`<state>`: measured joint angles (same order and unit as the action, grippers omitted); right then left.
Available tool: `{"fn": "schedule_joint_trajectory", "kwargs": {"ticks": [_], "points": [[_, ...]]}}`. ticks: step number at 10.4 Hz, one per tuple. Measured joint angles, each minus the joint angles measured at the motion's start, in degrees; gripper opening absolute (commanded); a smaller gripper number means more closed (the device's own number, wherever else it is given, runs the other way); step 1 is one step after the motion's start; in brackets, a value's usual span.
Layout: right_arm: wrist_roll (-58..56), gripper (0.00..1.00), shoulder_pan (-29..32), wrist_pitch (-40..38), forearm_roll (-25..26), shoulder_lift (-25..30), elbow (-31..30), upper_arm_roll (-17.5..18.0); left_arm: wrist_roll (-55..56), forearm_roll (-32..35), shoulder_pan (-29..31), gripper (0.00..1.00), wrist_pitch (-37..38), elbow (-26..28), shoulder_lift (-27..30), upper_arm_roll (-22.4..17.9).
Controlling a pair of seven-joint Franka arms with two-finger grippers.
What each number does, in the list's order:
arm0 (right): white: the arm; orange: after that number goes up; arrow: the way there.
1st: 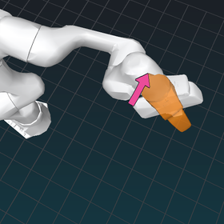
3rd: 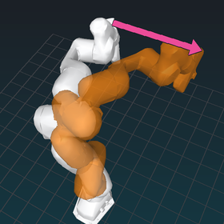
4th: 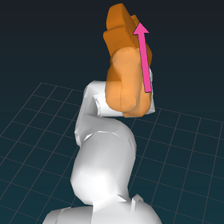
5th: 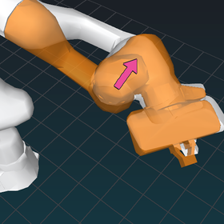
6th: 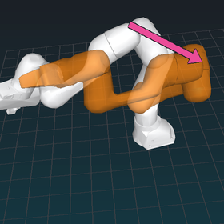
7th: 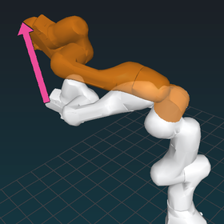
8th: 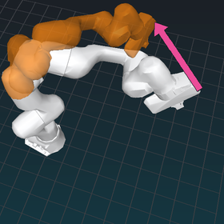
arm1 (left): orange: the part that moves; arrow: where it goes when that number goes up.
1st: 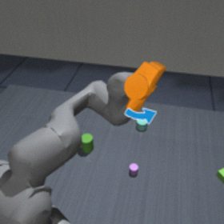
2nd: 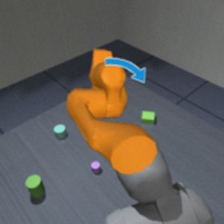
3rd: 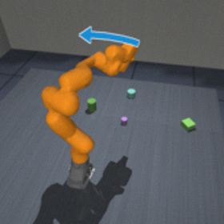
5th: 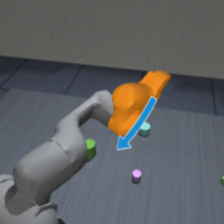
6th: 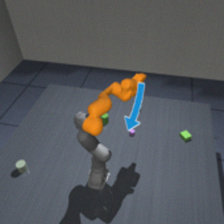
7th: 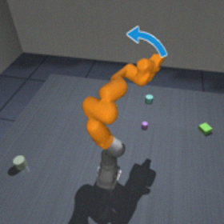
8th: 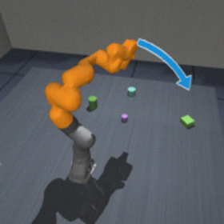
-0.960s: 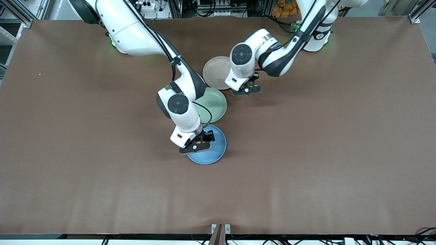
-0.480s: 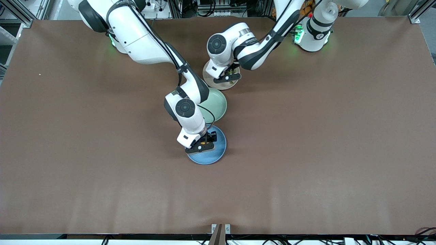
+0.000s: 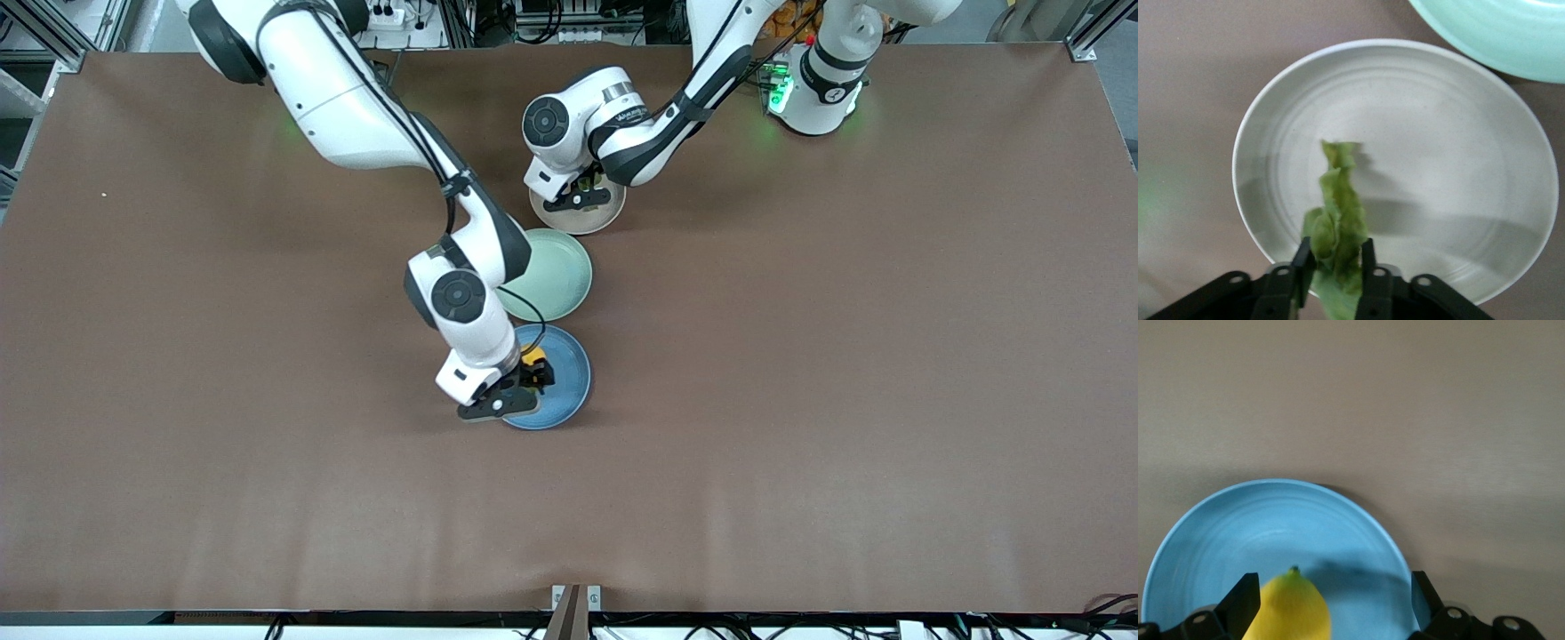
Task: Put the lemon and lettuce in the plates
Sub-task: 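Open the right gripper over the blue plate while the left releases lettuce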
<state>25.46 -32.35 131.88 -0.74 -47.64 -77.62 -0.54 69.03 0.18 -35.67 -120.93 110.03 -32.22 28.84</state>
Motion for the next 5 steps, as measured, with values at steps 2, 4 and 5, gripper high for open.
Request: {"fn": "schedule_joint_trajectory", "kwargs": {"ticks": [2,4,5], "points": [[-0.8,1.00,2.8,-13.3,0.0,1.1,5.5,2.2,0.0,0.0,0.1,1.00,0.0,-0.5,0.0,-0.1],[-9.7,1.00,10.8,-25.8,0.0,2.8,8.9,6.7,0.2,0.0,1.3,1.00,0.0,-1.5,1.0,-1.4],[-16.6,1.00,16.0,-31.5,0.0,3.9,9.3,7.8,0.2,0.2,2.7,1.00,0.1,-2.5,1.8,-2.8]]}}
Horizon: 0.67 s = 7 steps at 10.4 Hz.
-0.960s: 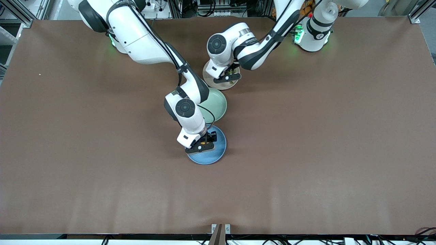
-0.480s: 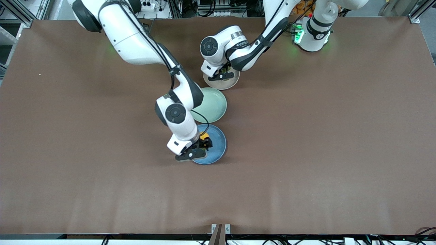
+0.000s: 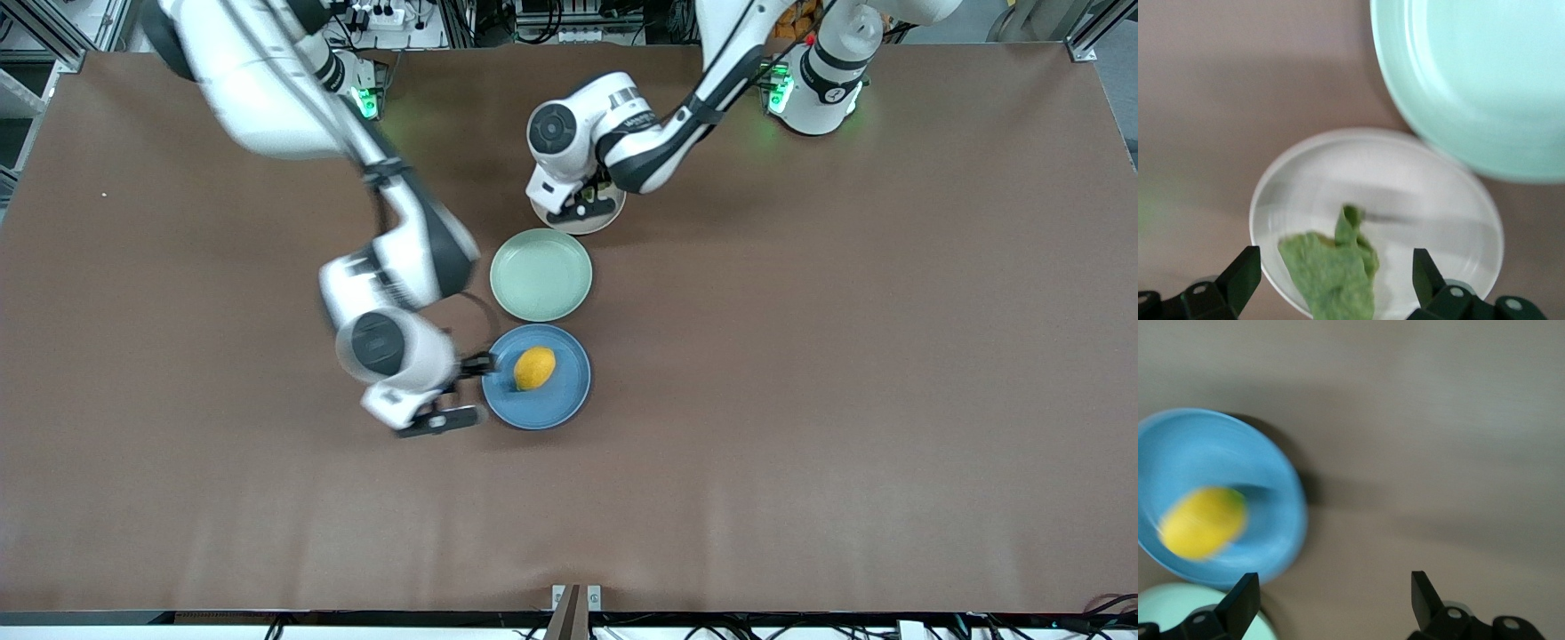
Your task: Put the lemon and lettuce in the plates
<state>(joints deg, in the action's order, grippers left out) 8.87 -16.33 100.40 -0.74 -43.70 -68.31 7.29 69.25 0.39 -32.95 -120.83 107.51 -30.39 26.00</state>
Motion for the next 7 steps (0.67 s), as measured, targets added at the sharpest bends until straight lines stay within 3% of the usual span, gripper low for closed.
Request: {"fn": "schedule_joint_trajectory", "kwargs": {"ticks": [3,7], "points": [[-10.2,1.00,11.8,-11.2,0.1,2.1,0.2,0.6,-0.1,1.9,7.4,1.00,4.0,-5.3,1.1,-2.9],[-10.7,1.00,20.6,-14.8,3.1,4.3,0.4,0.4,-0.4,8.0,18.0,1.00,5.2,-10.4,1.2,-3.2]]}}
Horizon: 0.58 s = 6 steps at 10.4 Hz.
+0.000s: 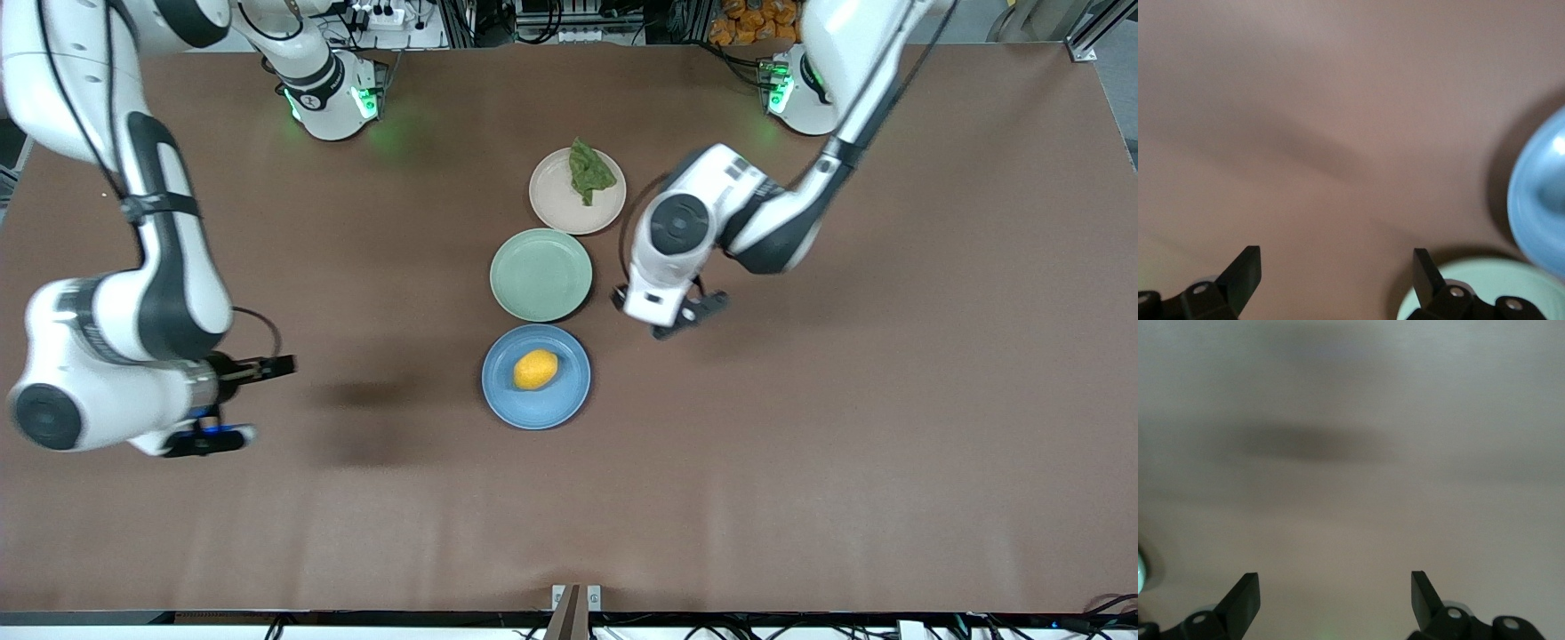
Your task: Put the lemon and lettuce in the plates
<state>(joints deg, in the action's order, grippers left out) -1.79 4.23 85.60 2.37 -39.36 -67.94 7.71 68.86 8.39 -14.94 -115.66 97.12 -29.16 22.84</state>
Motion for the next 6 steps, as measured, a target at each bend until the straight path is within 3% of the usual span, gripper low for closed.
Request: {"fn": "schedule_joint_trajectory", "kwargs": {"ticks": [2,6], "points": [[0.0,1.00,3.0,-1.4,1.3,3.9,0.3,-0.1,-1.1,3.6,4.0,1.00,0.1,-0.1,0.0,0.0],[0.0,1.00,4.7,-8.9,1.2,16.0,-0.9,0.2,-9.4,4.2,10.6,1.00,0.4,0.0,-0.2,-0.2]]}}
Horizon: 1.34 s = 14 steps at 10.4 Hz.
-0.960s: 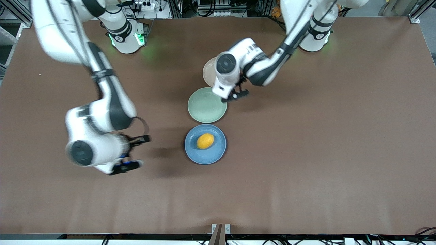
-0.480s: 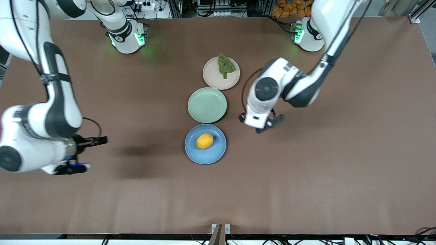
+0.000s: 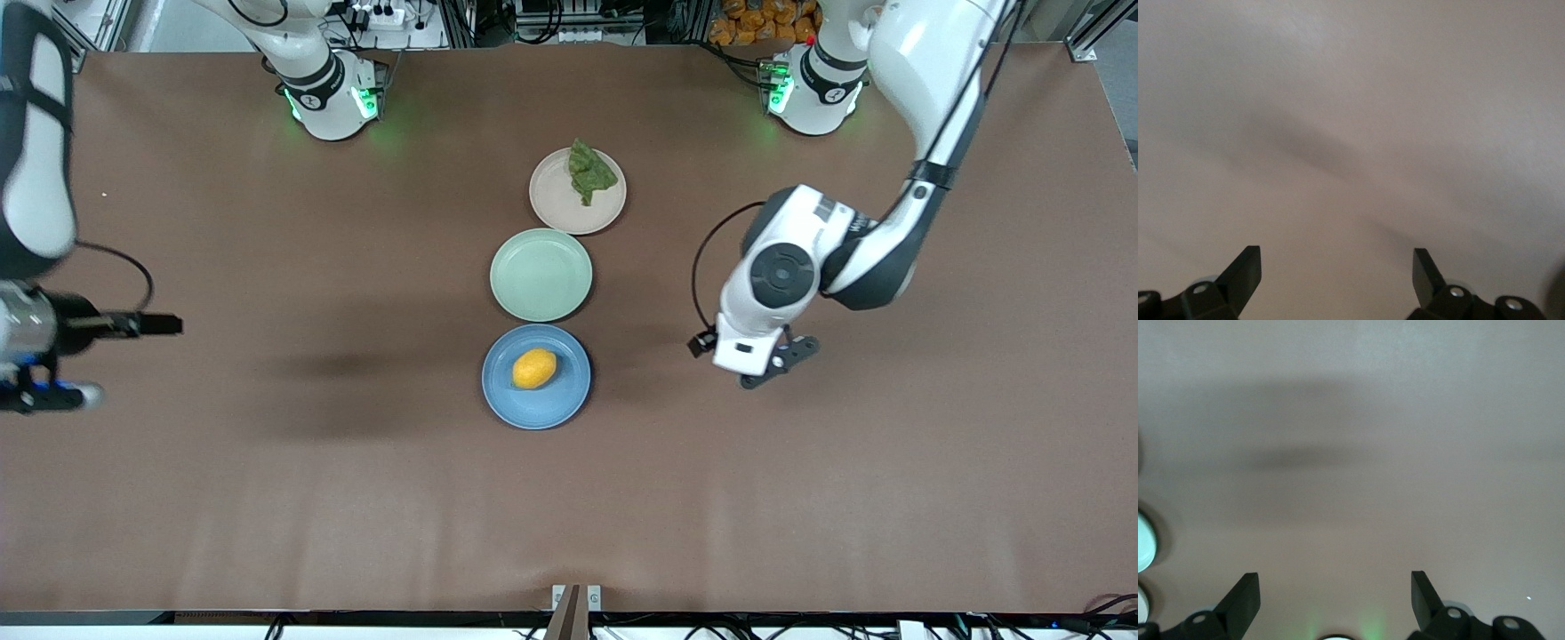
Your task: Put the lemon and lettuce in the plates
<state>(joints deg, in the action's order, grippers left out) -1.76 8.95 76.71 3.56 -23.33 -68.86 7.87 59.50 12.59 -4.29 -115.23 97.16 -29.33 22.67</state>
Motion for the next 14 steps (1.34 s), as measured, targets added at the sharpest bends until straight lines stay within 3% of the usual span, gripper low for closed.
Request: {"fn": "schedule_joint_trajectory", "kwargs": {"ticks": [3,5,6,7,9,14], "points": [[0.2,1.00,-1.1,2.0,-0.1,13.0,-8.9,0.3,-11.9,0.1,1.6,1.00,0.4,2.0,0.5,-3.4],[0.4,1.00,-2.2,5.5,-0.7,19.5,-16.8,-0.4,-25.5,-3.2,1.6,1.00,0.4,7.2,4.1,-9.1],[1.2,1.00,-4.0,8.4,-2.2,21.6,-20.6,-2.9,-32.3,-6.7,1.6,1.00,0.4,10.1,6.8,-11.9],[1.6,1.00,-5.6,10.0,-4.8,22.5,-22.6,-6.2,-38.6,-10.6,1.6,1.00,0.4,12.8,9.9,-14.6],[1.6,1.00,-5.6,11.3,-6.3,22.6,-22.3,-8.5,-44.2,-13.7,1.6,1.00,0.3,15.8,15.6,-16.8],[1.6,1.00,-5.5,11.3,-5.7,22.7,-19.7,-8.6,-49.6,-13.7,1.2,1.00,1.3,12.5,28.4,-16.8]]}}
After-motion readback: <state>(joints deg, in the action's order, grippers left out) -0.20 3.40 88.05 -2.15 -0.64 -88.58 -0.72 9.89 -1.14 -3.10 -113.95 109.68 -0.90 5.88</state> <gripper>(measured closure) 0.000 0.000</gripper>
